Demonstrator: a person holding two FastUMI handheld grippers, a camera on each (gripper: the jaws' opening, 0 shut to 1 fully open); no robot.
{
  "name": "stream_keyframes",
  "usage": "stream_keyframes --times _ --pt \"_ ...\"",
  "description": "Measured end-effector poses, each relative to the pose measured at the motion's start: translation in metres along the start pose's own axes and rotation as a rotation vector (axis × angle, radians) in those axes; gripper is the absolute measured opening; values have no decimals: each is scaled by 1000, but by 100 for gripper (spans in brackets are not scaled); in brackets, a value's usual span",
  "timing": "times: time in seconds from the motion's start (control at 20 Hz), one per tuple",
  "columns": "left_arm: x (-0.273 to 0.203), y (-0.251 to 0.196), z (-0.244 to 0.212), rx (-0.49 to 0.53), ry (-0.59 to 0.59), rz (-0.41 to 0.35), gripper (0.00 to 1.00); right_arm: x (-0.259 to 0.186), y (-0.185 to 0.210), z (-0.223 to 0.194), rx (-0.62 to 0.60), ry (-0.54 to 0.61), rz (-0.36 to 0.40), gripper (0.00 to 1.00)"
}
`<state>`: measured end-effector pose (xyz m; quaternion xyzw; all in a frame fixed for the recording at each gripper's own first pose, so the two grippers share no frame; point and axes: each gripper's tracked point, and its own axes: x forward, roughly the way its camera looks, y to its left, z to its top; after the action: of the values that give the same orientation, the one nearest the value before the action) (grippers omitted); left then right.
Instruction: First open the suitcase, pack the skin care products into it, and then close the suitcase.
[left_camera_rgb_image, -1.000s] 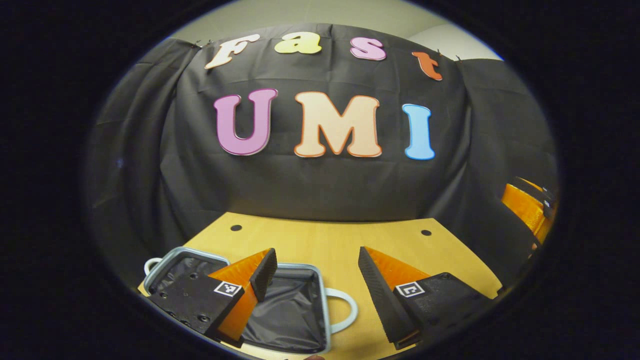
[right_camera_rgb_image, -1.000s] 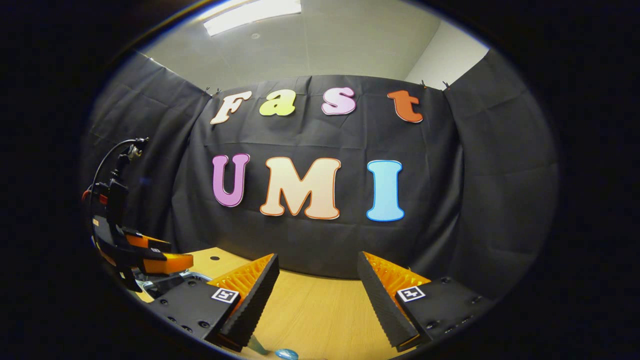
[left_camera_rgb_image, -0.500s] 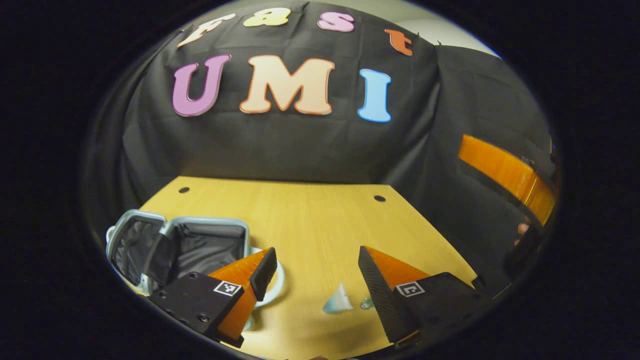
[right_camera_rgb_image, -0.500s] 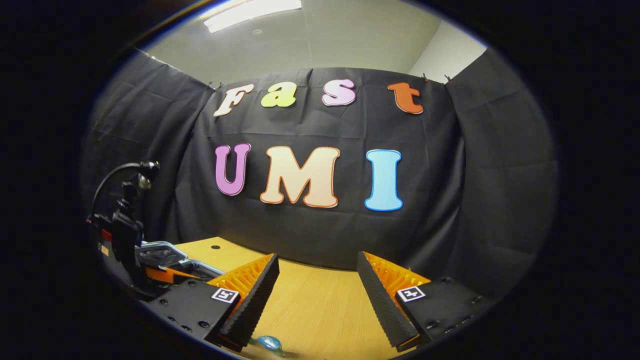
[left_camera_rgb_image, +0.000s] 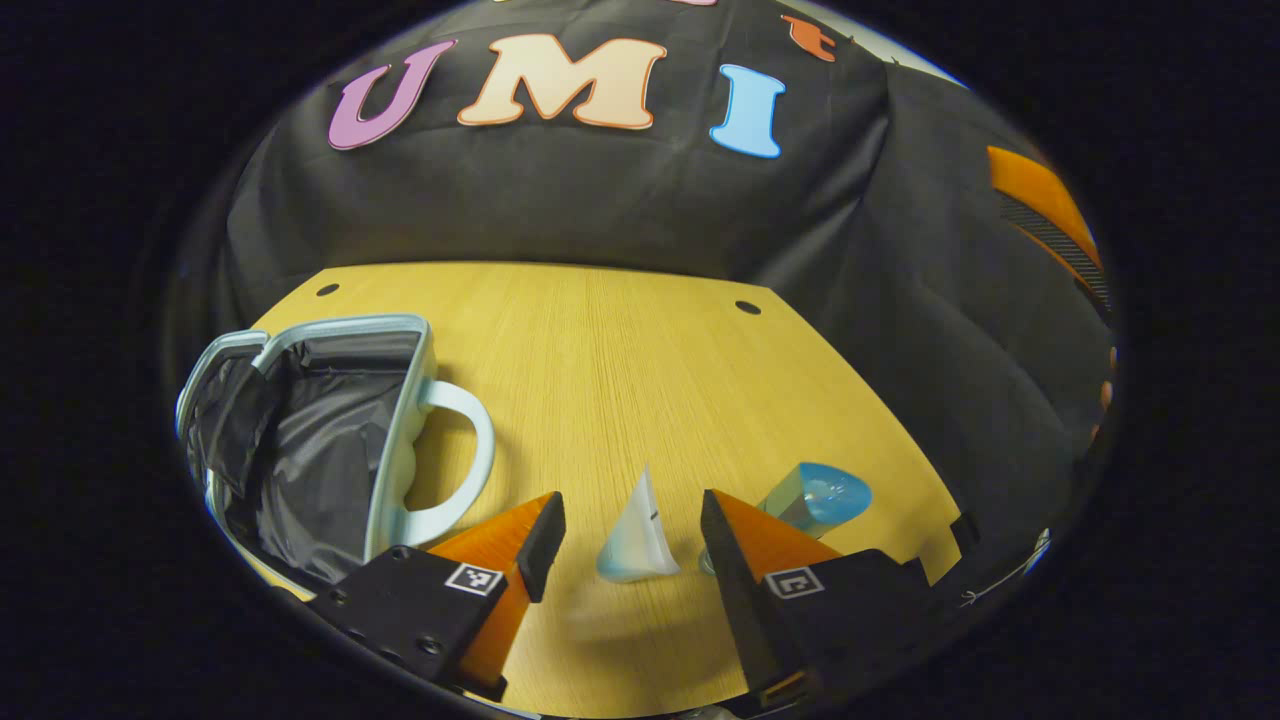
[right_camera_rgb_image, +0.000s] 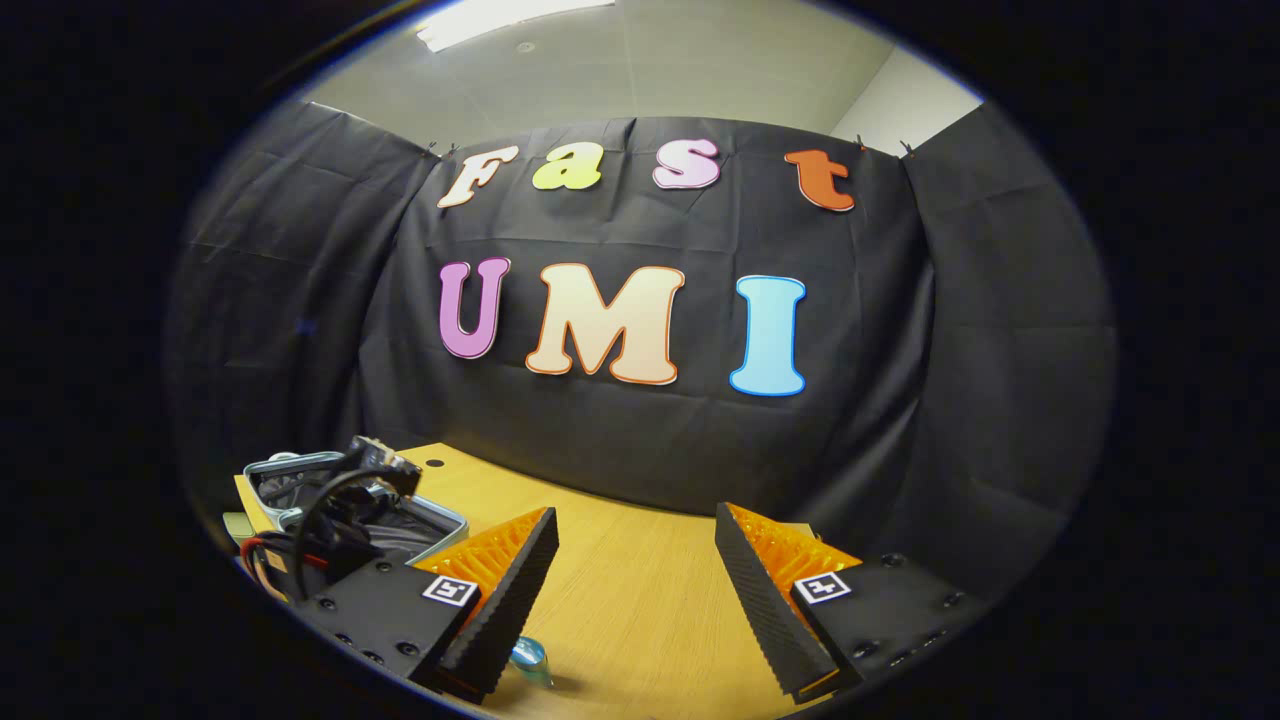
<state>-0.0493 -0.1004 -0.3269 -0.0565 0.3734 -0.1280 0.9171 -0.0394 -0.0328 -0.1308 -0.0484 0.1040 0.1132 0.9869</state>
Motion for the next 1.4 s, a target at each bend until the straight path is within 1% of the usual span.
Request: stream_keyframes --times 0.05,0.1,0.2,0.25,0.3,0.35,0.4,0.45,0.5,0.7,0.8,0.95,1.1,1.2,1.25,1.3,1.35,1.4 --pt "5 1 -4 1 14 6 75 -1 2 -4 -1 8 7 99" --pt "10 2 -10 1 27 12 63 -2 4 -8 3 16 16 99" --pt "16 5 -18 2 59 22 27 -3 10 -19 18 36 42 100" --pt "14 5 -11 10 46 17 19 -2 14 -25 25 45 57 100" --pt "18 6 -12 3 64 7 19 -1 19 -32 30 53 73 99" --pt "14 5 -6 -3 63 1 17 0 23 -40 29 64 87 99" --pt "11 6 0 -7 56 -4 12 1 29 -52 28 85 108 99" --pt "6 8 9 -7 44 0 14 1 37 -67 26 115 130 100" --pt "1 10 17 -7 36 3 13 1 42 -78 23 138 147 99" --pt "-22 18 45 -8 -6 23 13 -1 66 -124 -8 221 220 99" --pt "-33 23 56 -3 -24 37 13 -1 75 -140 -23 237 251 99" --pt "-45 26 68 -6 -48 43 13 3 83 -176 -17 290 282 100" --pt "-57 34 72 -14 -60 70 13 -1 87 -213 -11 357 298 99" --pt "-62 39 71 -26 -57 78 13 -3 94 -233 -15 398 332 92" --pt "-64 43 69 -37 -49 86 13 -5 97 -242 -11 420 353 84" --pt "-67 49 66 -44 -44 97 13 -8 100 -247 -7 440 365 82" --pt "-70 54 65 -50 -41 110 13 -7 100 -249 -4 437 368 72" --pt "-72 60 64 -54 -38 120 13 -5 99 -247 6 434 363 59"
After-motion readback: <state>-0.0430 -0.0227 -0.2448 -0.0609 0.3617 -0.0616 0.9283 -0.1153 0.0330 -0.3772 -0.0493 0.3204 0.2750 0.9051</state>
